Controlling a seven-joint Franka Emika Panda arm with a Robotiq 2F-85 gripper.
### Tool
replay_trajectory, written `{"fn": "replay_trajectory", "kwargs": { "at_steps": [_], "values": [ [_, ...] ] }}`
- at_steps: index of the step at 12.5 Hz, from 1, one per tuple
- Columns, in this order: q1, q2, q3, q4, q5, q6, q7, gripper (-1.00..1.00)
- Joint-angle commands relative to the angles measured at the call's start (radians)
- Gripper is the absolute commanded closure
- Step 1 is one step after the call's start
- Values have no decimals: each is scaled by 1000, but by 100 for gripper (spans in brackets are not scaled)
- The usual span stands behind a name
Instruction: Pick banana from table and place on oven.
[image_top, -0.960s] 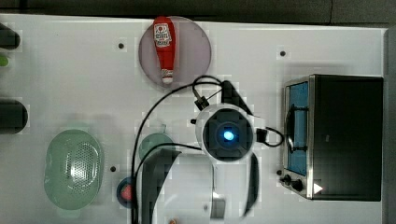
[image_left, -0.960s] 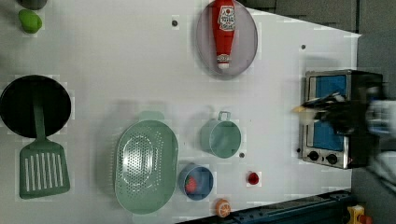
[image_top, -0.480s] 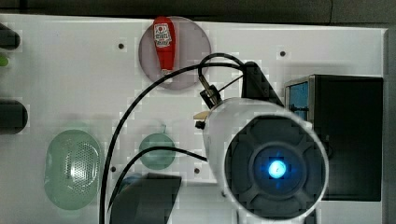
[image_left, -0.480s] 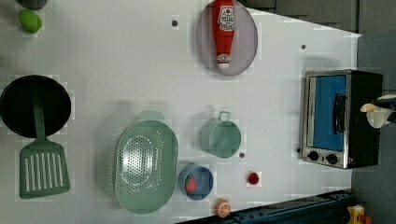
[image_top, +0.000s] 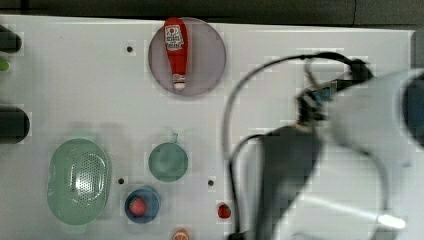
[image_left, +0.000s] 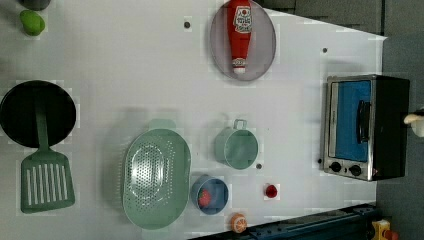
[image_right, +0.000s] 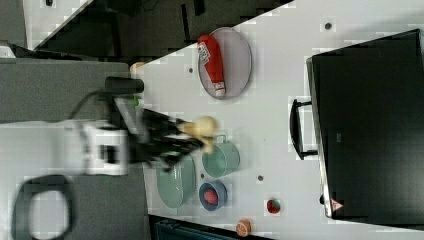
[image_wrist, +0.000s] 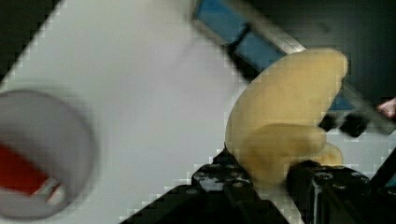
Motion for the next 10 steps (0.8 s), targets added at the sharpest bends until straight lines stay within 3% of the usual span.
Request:
{"fn": "replay_trajectory", "kwargs": {
  "at_steps": [1,5,8,10],
  "values": [
    [-45,78,-118,55,12,66,-244,48],
    [-54,192,-253,50,23,236,-440,48],
    [-72,283,-297,47,164,252,-522,48],
    [-84,322,-306,47,196,286,-551,48]
  ]
}}
